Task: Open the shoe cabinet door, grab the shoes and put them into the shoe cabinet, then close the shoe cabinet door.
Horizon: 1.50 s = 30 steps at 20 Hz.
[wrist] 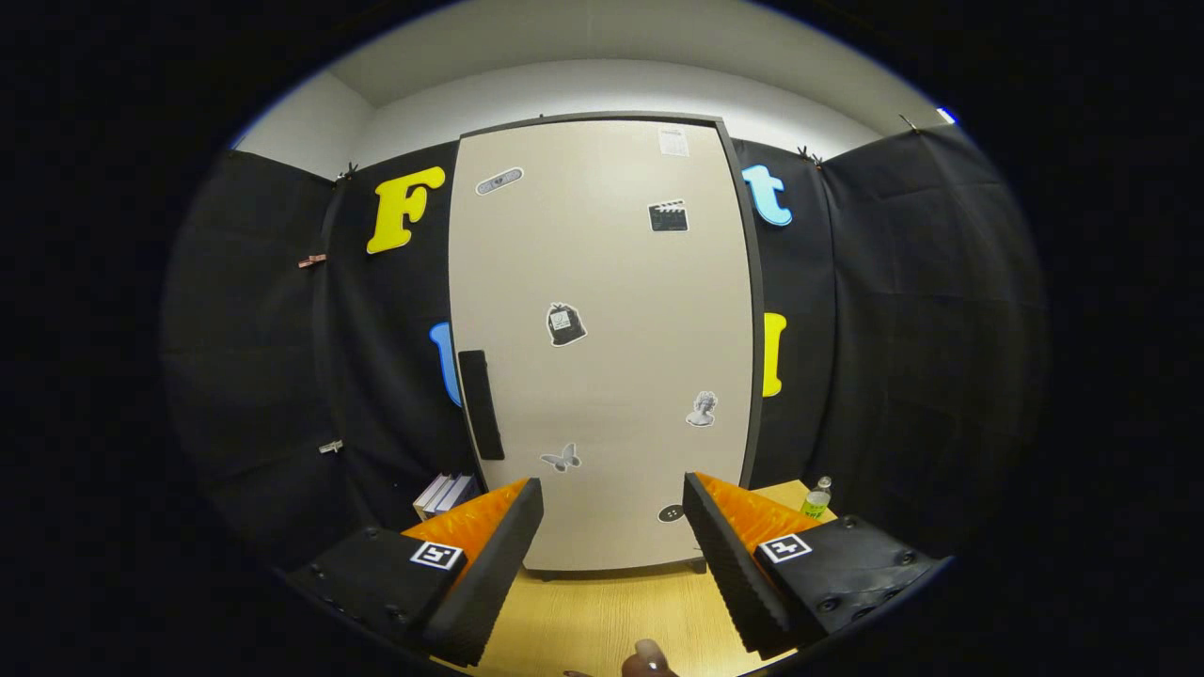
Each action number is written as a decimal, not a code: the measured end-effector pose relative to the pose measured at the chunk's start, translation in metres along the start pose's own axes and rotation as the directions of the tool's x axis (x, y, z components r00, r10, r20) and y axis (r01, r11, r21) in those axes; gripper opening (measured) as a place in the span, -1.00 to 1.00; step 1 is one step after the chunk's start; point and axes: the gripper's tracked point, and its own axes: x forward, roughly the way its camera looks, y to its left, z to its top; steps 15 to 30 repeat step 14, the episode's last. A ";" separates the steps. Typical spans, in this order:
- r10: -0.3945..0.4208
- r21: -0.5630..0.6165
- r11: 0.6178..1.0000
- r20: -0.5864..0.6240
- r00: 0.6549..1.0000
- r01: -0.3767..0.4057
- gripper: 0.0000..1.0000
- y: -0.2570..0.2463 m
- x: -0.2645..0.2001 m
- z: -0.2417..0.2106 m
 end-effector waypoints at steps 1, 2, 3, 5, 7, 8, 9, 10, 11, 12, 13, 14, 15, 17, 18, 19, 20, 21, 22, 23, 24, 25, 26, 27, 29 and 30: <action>0.004 -0.001 1.000 0.001 1.000 -0.004 0.96 0.001 0.001 0.000; 0.003 -0.004 1.000 0.001 1.000 -0.003 0.97 0.001 0.001 -0.001; 0.002 -0.008 1.000 -0.003 1.000 -0.002 0.96 0.000 0.003 -0.002; 0.001 -0.009 1.000 -0.005 1.000 -0.001 0.96 -0.002 0.003 -0.003; 0.001 -0.006 1.000 -0.002 1.000 -0.001 0.97 -0.004 0.003 -0.003; 0.001 -0.005 1.000 -0.001 1.000 -0.001 0.97 -0.005 0.004 -0.003; 0.000 -0.006 1.000 -0.001 1.000 0.000 0.97 -0.006 0.005 -0.003; 0.000 -0.005 1.000 -0.001 1.000 0.000 0.96 -0.006 0.004 -0.003; 0.000 -0.005 1.000 -0.001 1.000 0.000 0.97 -0.007 0.005 -0.003; 0.000 -0.004 1.000 -0.001 1.000 0.000 0.97 -0.008 0.004 -0.003; 0.001 -0.003 1.000 -0.001 1.000 -0.001 0.96 -0.008 0.004 -0.003; 0.000 -0.003 1.000 -0.001 1.000 0.000 0.97 -0.009 0.004 -0.004; 0.000 -0.003 1.000 -0.001 1.000 0.000 0.97 -0.009 0.004 -0.004; 0.000 -0.003 1.000 -0.001 1.000 0.000 0.97 -0.009 0.004 -0.004; 0.000 -0.003 1.000 -0.001 1.000 0.000 0.97 -0.009 0.004 -0.004; 0.000 -0.003 1.000 -0.001 1.000 0.000 0.97 -0.009 0.004 -0.004; 0.000 -0.003 1.000 -0.001 1.000 0.000 0.97 -0.009 0.004 -0.004; 0.000 -0.003 1.000 -0.001 1.000 0.000 0.97 -0.009 0.004 -0.004; 0.000 -0.003 1.000 -0.001 1.000 0.000 0.97 -0.009 0.004 -0.004; 0.000 -0.003 1.000 -0.001 1.000 0.000 0.97 -0.009 0.004 -0.004; 0.000 -0.003 1.000 -0.001 1.000 0.000 0.97 -0.009 0.004 -0.004; 0.000 -0.003 1.000 -0.001 1.000 0.000 0.97 -0.009 0.004 -0.004; 0.000 -0.003 1.000 -0.001 1.000 0.000 0.97 -0.009 0.004 -0.004; 0.000 -0.003 1.000 -0.001 1.000 0.000 0.97 -0.009 0.004 -0.004; 0.000 -0.003 1.000 -0.001 1.000 0.000 0.97 -0.009 0.004 -0.004; 0.000 -0.003 1.000 -0.001 1.000 0.000 0.97 -0.009 0.004 -0.004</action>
